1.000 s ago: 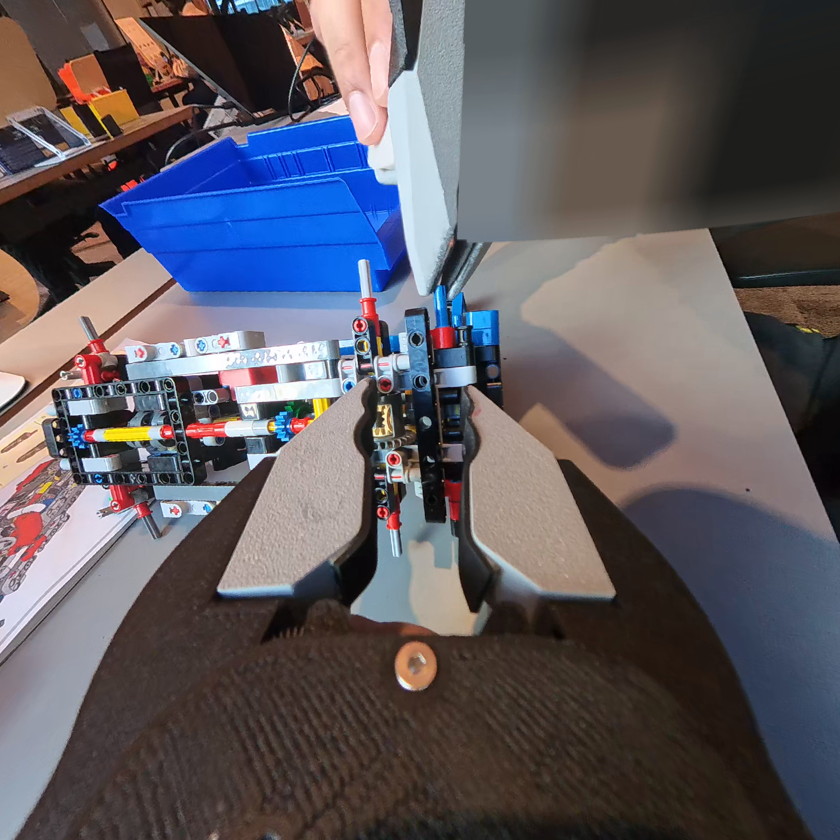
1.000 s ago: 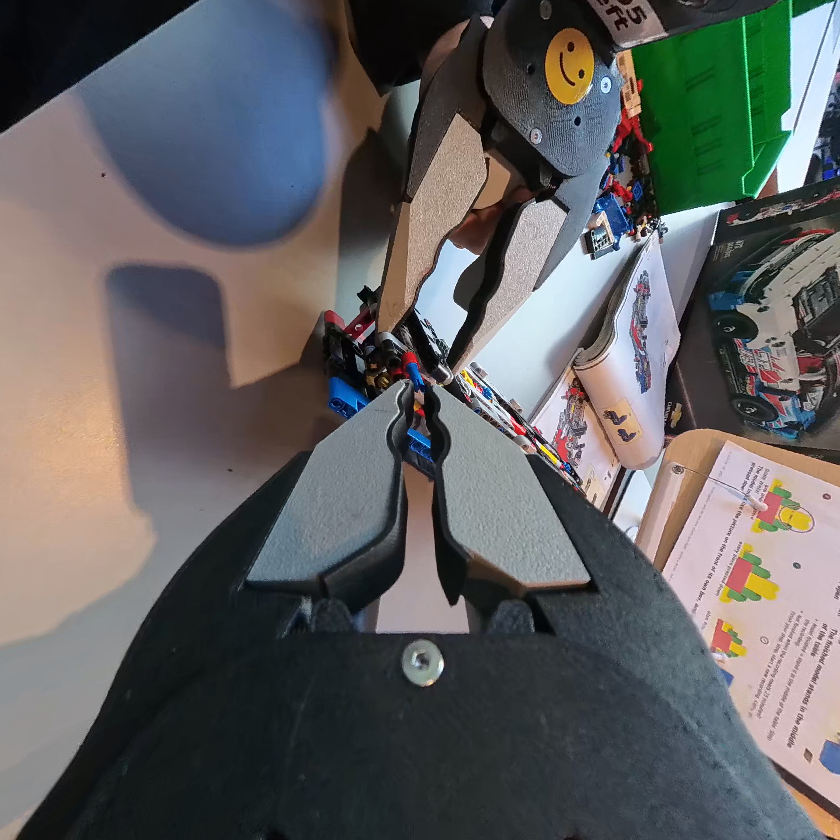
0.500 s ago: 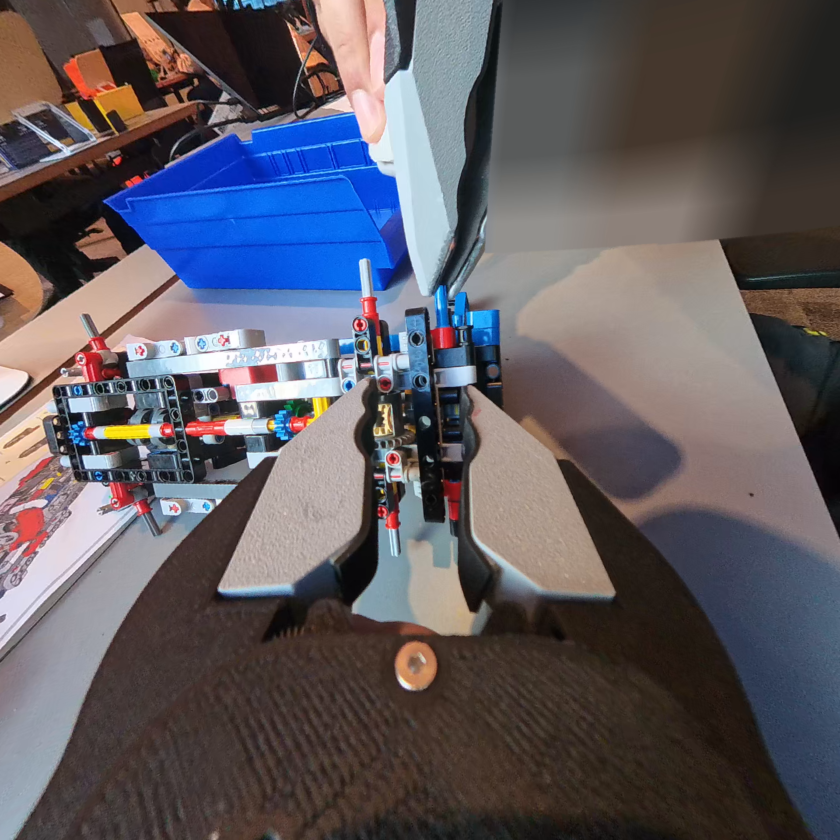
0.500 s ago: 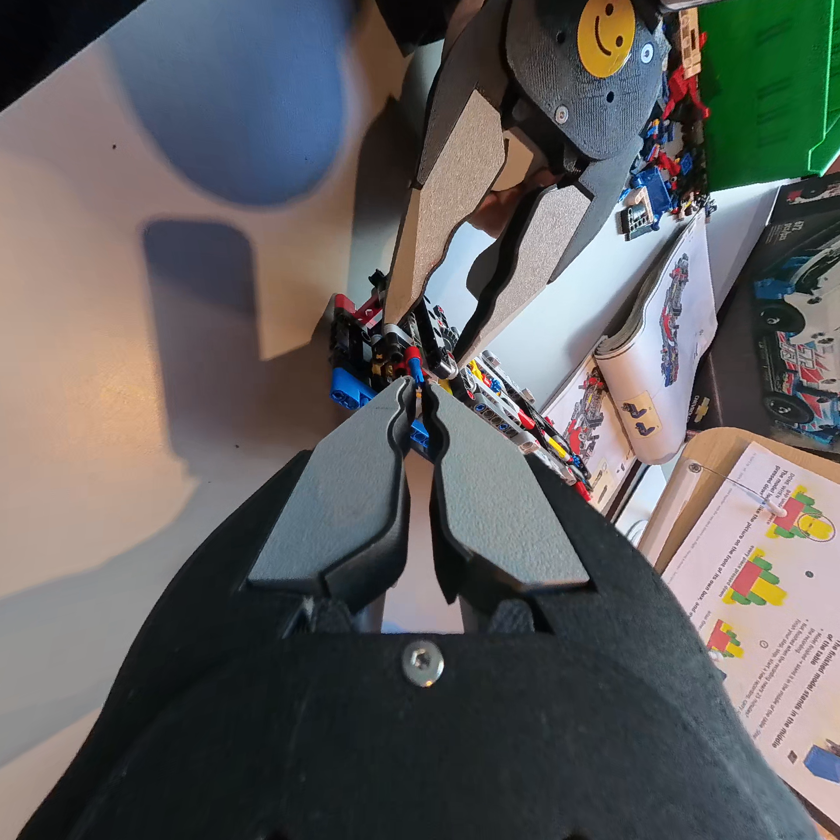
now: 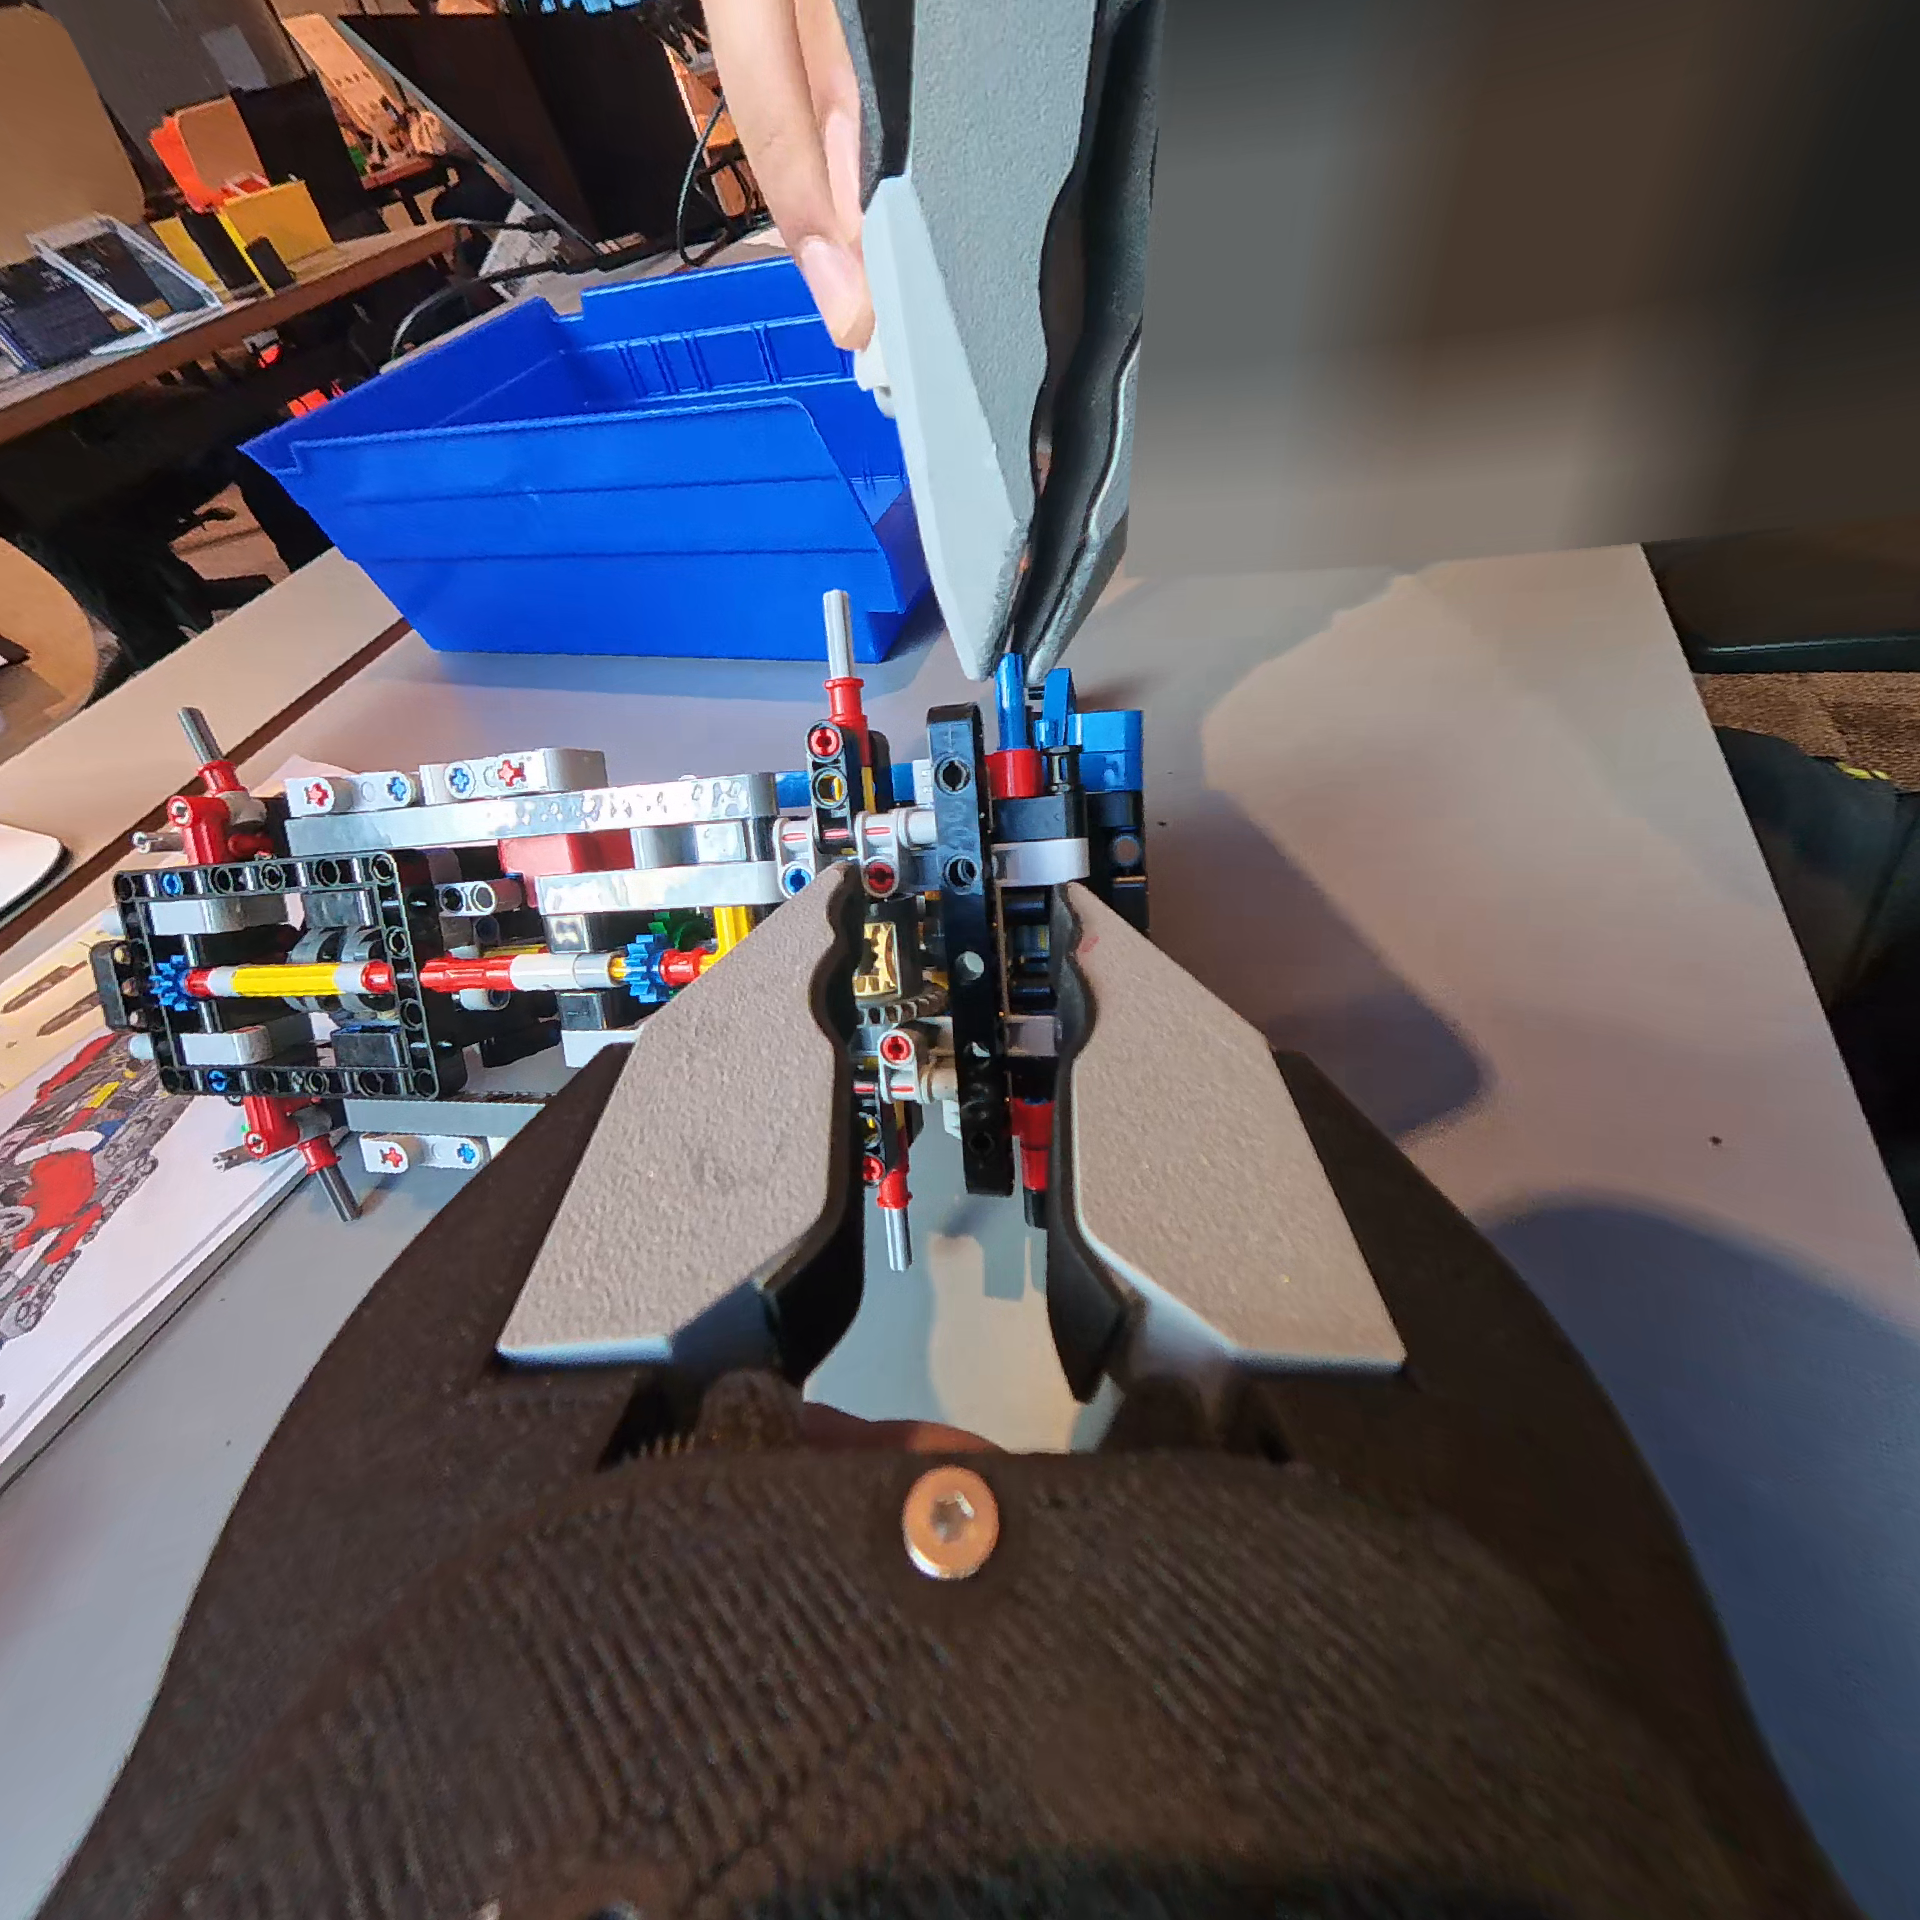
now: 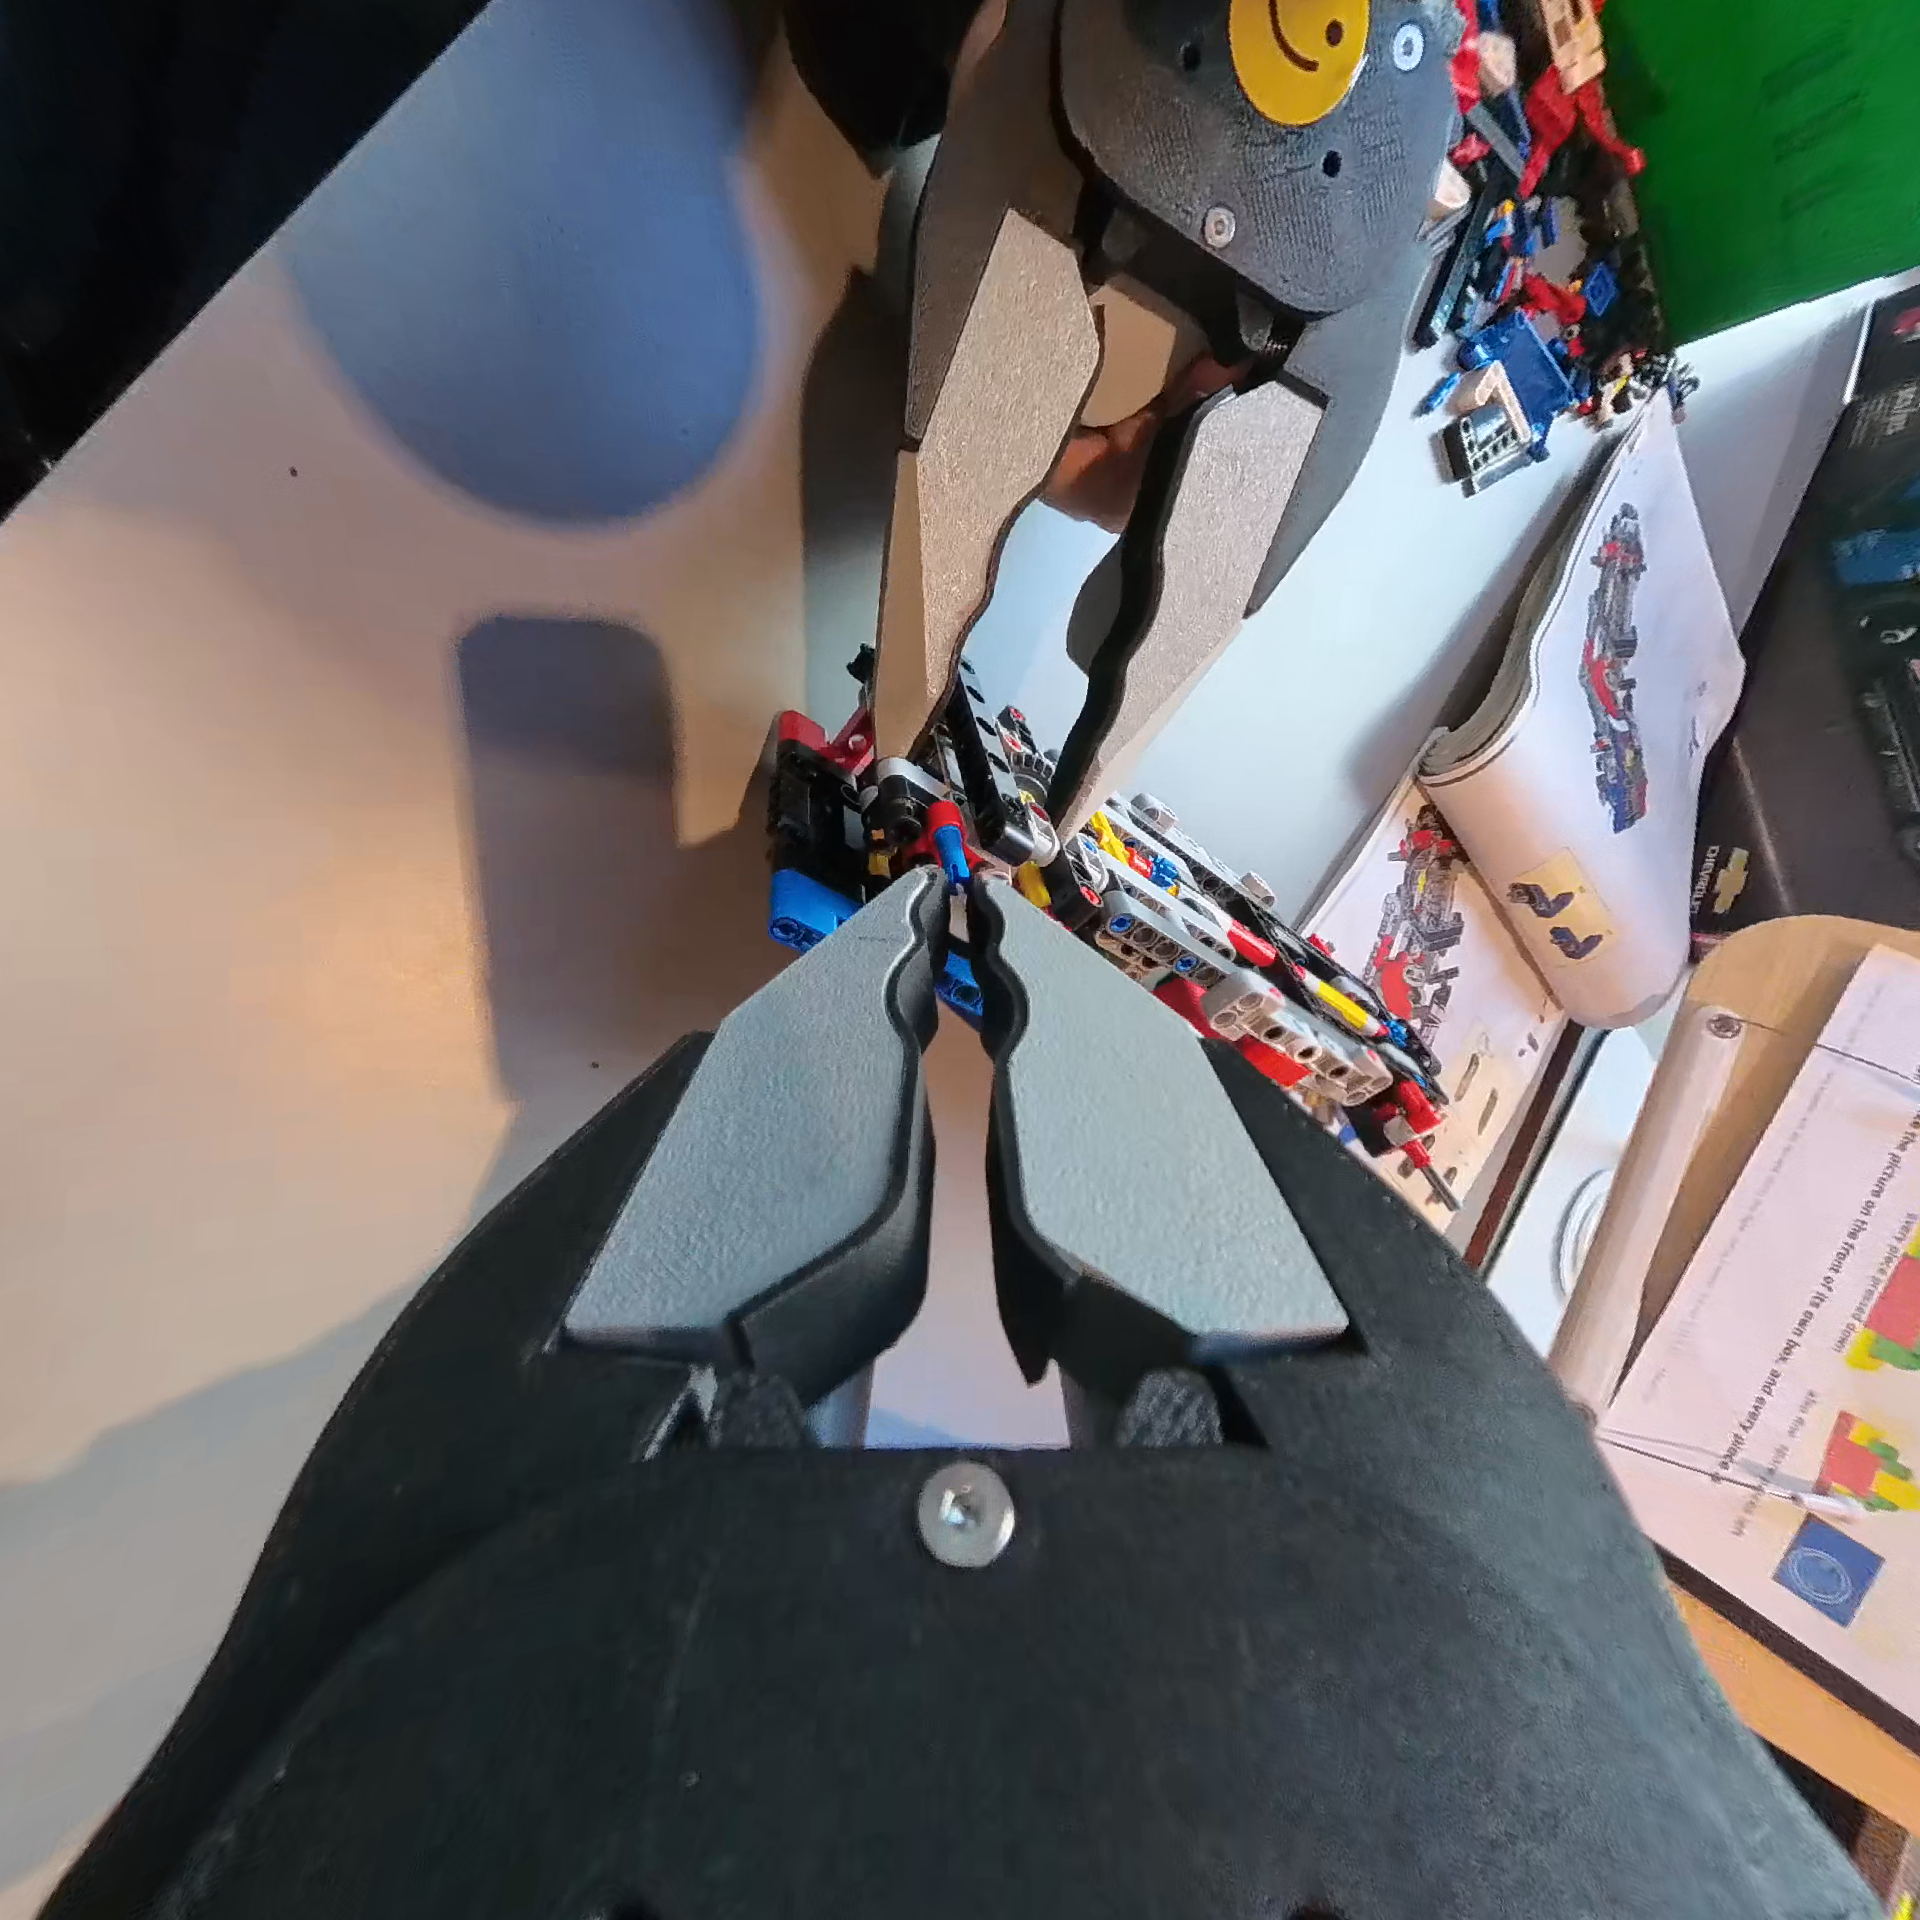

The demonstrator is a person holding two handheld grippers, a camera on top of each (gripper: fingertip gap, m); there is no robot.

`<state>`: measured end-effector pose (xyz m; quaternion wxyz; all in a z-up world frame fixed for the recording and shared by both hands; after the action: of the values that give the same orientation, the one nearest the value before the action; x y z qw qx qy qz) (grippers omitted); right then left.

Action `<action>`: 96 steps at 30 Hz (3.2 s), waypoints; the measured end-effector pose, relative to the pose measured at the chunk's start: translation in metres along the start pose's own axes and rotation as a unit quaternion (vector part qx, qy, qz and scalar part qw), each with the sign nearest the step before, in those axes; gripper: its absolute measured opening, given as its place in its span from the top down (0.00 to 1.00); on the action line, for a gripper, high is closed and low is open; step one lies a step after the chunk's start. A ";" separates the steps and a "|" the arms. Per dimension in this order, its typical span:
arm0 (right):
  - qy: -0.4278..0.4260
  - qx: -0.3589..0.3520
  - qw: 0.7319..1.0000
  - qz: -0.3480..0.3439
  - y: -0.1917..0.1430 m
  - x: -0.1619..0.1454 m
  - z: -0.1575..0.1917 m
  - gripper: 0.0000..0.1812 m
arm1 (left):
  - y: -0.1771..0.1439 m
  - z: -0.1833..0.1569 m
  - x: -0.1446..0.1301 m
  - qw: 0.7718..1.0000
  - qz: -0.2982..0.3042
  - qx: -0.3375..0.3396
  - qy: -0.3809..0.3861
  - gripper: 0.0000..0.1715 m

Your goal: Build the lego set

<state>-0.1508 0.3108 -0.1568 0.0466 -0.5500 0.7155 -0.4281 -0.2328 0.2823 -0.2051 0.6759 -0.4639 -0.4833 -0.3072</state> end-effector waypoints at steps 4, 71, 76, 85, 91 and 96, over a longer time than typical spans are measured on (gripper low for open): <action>-0.020 -0.023 1.000 -0.007 -0.001 0.000 0.002 1.00 | 0.000 0.000 0.000 1.000 0.000 0.000 0.002 0.81; 0.004 0.025 0.999 0.025 0.002 -0.001 0.001 1.00 | 0.002 0.000 -0.001 1.000 0.003 0.006 -0.007 0.82; 0.015 0.026 0.999 0.028 0.002 0.000 0.002 1.00 | 0.003 0.000 -0.001 1.000 0.004 0.003 -0.005 0.82; 0.036 0.024 0.999 0.031 0.003 0.000 0.001 0.99 | 0.002 0.001 -0.001 1.000 0.004 0.006 -0.008 0.82; 0.048 0.023 0.998 0.033 0.003 0.001 0.000 0.99 | 0.002 0.001 -0.001 1.000 0.003 0.006 -0.010 0.82; 0.237 0.037 0.970 -0.021 0.004 -0.007 -0.005 1.00 | 0.001 0.003 0.000 1.000 0.000 0.011 -0.008 0.82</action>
<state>-0.1533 0.3197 -0.1594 -0.1133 -0.4454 0.6782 -0.5735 -0.2329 0.2853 -0.2055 0.6773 -0.4589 -0.4917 -0.2983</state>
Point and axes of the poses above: each gripper's, where its closed fingertips meet, y out along the fingers, x out of its top, z = x × y across the jaws, the point moved 5 cm from there along -y, back along the fingers, and after that the axes turned 12 degrees about -x, right-handed, at the moved point
